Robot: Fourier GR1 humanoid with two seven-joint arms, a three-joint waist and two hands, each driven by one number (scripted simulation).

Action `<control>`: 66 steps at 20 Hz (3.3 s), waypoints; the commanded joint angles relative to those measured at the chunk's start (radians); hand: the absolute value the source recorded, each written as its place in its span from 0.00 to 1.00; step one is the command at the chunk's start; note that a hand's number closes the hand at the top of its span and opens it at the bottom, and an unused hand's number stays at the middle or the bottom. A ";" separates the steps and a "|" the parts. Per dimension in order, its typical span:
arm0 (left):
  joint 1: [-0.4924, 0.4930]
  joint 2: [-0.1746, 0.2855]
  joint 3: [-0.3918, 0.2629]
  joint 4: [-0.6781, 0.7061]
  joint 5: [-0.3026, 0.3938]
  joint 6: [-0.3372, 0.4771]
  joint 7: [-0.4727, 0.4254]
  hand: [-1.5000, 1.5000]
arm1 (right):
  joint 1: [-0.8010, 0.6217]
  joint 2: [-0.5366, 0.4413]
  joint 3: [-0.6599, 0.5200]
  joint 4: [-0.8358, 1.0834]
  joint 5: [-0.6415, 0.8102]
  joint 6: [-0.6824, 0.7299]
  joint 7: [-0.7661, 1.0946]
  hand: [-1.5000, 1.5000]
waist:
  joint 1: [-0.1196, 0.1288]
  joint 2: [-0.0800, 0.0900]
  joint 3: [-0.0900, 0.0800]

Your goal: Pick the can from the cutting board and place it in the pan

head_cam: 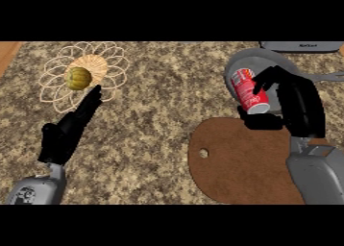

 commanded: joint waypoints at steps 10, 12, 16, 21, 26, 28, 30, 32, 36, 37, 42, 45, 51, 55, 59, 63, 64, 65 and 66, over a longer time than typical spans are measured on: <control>0.002 0.012 0.038 -0.035 0.034 -0.063 0.026 0.50 | -0.366 -0.050 -0.251 0.782 -0.075 -0.237 -0.418 1.00 | 0.013 0.003 0.000; 0.028 -0.004 0.027 -0.030 0.006 -0.046 -0.003 0.50 | -0.397 -0.054 -0.265 0.897 -0.058 -0.284 -0.467 1.00 | 0.013 0.003 0.000; -0.014 -0.004 0.032 -0.015 -0.002 -0.053 0.037 0.50 | -0.449 -0.095 -0.310 1.031 -0.097 -0.295 -0.596 1.00 | 0.009 0.002 0.000; -0.044 -0.016 0.015 -0.025 -0.019 -0.042 0.033 0.50 | -0.496 -0.098 -0.331 1.230 -0.042 -0.316 -0.371 1.00 | 0.033 0.012 0.000; -0.031 -0.047 -0.016 -0.031 -0.035 -0.034 0.022 0.50 | -0.575 -0.153 -0.350 1.387 -0.069 -0.163 -0.470 0.00 | 0.053 0.020 0.003; -0.068 -0.024 0.025 0.012 0.013 -0.073 0.015 0.50 | -0.591 -0.140 -0.380 1.410 -0.091 -0.200 -0.503 0.00 | 0.063 0.029 0.003; -0.021 -0.017 0.019 -0.008 -0.012 -0.062 -0.021 0.50 | -0.607 -0.163 -0.427 1.406 -0.143 -0.161 -0.552 0.00 | 0.071 0.029 0.004; -0.033 -0.035 -0.007 -0.019 -0.023 -0.057 0.002 0.50 | -0.619 -0.162 -0.488 1.394 -0.208 -0.146 -0.597 0.00 | 0.070 0.030 0.005; -0.041 -0.036 0.012 0.020 -0.018 -0.052 -0.010 0.50 | -0.601 -0.158 -0.597 1.366 -0.331 -0.105 -0.747 0.00 | 0.051 0.030 0.006; -0.064 -0.019 0.021 0.023 -0.014 -0.066 -0.013 0.50 | -0.606 -0.153 -0.633 1.379 -0.367 -0.099 -0.733 0.00 | 0.055 0.034 0.006; -0.049 -0.031 0.024 0.029 -0.037 -0.036 -0.029 0.50 | -0.607 -0.216 -0.706 1.421 -0.454 0.093 -0.785 0.00 | 0.046 0.027 0.004; -0.043 -0.003 0.044 0.020 -0.001 -0.079 -0.017 0.50 | -0.557 -0.248 -0.726 1.447 -0.473 0.164 -0.844 0.00 | 0.056 0.029 0.005; -0.028 -0.018 0.047 0.015 0.007 -0.075 -0.016 0.50 | -0.464 -0.336 -0.740 1.437 -0.501 0.347 -1.011 0.00 | 0.036 0.020 0.004; -0.041 -0.011 0.050 -0.027 0.009 -0.079 0.036 0.50 | -0.387 -0.339 -0.741 1.436 -0.508 0.372 -1.129 0.00 | 0.031 0.015 0.004; -0.022 -0.031 0.051 0.000 -0.020 -0.052 -0.002 0.50 | -0.362 -0.336 -0.719 1.444 -0.506 0.411 -1.148 0.00 | 0.021 0.010 0.002; 0.021 -0.023 0.055 -0.054 0.004 -0.080 0.029 0.50 | -0.292 -0.329 -0.711 1.422 -0.526 0.451 -1.208 0.00 | 0.013 0.004 0.002; -0.018 0.012 0.102 -0.010 0.020 -0.095 0.007 0.50 | -0.251 -0.300 -0.713 1.423 -0.529 0.430 -1.263 0.00 | 0.010 0.006 0.002; -0.041 -0.006 0.074 -0.080 0.005 -0.073 0.101 0.50 | -0.258 -0.358 -0.710 1.425 -0.530 0.489 -1.230 0.00 | 0.011 0.004 0.002; 0.023 -0.008 0.066 -0.018 -0.020 -0.082 -0.013 0.50 | -0.286 -0.318 -0.708 1.418 -0.535 0.438 -1.226 0.00 | 0.014 0.006 0.002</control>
